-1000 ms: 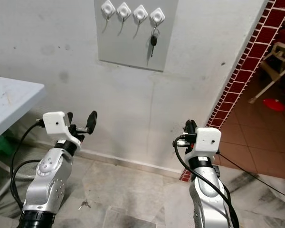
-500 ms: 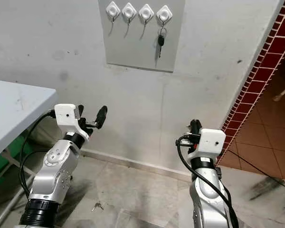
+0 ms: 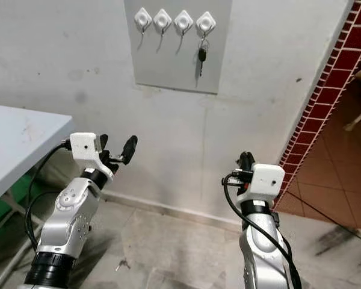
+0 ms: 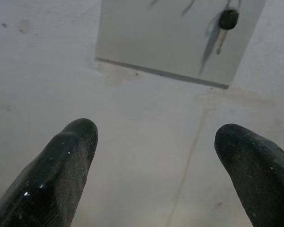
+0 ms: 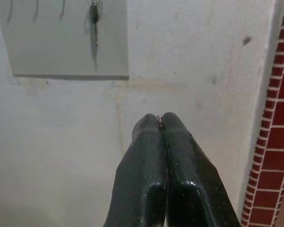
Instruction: Hang keys on a hook
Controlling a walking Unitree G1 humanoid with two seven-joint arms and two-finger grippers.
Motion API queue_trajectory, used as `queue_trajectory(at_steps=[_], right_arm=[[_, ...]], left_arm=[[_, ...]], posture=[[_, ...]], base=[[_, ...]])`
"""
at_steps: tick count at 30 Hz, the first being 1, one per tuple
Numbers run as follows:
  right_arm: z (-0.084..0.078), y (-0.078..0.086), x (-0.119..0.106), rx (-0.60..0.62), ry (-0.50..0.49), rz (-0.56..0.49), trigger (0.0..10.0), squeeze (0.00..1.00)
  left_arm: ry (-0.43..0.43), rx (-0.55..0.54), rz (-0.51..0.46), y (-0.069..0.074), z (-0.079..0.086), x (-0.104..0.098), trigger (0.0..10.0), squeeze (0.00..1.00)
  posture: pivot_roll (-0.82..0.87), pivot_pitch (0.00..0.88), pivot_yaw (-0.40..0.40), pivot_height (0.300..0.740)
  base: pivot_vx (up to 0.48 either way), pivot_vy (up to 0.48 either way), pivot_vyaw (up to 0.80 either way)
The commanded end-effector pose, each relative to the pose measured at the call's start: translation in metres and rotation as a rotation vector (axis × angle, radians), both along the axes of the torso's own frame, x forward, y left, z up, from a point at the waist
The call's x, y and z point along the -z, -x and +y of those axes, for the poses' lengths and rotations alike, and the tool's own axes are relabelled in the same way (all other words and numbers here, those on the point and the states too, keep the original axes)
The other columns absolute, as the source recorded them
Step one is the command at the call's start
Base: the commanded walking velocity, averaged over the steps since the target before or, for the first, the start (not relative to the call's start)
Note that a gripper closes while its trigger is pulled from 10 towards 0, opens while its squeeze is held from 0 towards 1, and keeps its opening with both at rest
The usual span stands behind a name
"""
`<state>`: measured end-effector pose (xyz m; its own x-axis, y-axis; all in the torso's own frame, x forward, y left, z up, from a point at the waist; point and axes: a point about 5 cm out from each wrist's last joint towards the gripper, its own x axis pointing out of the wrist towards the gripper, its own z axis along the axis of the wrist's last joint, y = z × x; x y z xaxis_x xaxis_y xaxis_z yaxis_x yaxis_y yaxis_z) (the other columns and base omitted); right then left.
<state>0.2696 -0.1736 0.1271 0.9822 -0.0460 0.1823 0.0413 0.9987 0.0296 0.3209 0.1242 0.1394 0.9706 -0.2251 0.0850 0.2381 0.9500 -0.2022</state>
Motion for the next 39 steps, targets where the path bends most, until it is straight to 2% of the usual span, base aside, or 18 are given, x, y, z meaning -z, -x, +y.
queue_trajectory(at_steps=[1,39], right_arm=[[0.0020,-0.0035,-0.0035,-0.020,-0.001,-0.013,10.0,0.00],[0.0047,-0.0038,-0.0029,-0.059,0.003,0.000,10.0,0.00]], left_arm=[[0.004,-0.014,-0.003,0.0014,0.0017,0.0001,10.0,0.00],[0.034,-0.041,-0.005,0.0043,0.0021,0.0002,10.0,0.00]], posture=[[0.00,0.000,-0.014,0.714],[0.01,0.012,-0.038,0.714]], base=[[0.326,0.000,0.00],[0.366,0.000,0.00]])
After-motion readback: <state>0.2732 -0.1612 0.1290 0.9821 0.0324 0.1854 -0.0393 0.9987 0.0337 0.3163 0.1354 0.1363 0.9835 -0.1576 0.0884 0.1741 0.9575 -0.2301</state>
